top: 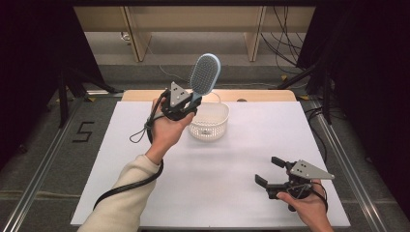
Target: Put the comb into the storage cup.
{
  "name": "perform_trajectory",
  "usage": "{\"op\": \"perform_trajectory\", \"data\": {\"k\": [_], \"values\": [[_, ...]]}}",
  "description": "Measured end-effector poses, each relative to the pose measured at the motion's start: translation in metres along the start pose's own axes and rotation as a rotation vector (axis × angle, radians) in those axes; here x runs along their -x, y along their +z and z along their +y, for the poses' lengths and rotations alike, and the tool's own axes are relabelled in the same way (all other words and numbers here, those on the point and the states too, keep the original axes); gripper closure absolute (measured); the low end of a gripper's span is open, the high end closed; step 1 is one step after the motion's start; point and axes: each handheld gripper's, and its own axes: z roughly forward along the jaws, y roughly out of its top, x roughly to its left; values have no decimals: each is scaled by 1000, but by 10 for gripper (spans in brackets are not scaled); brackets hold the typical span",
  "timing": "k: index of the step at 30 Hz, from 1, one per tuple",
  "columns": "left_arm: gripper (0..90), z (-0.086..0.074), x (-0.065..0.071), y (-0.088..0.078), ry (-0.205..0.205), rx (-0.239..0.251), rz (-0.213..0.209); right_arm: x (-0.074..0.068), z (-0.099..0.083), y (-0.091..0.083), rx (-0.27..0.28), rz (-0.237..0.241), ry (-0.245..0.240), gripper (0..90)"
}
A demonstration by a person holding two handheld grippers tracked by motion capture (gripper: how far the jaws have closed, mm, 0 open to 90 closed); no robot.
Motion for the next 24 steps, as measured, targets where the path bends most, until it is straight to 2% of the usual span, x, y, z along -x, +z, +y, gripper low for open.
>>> {"op": "perform_trajectory", "data": {"k": [24], "values": [[699, 8, 1, 6, 6, 14, -8, 0, 0, 0, 0, 1, 2, 86]]}}
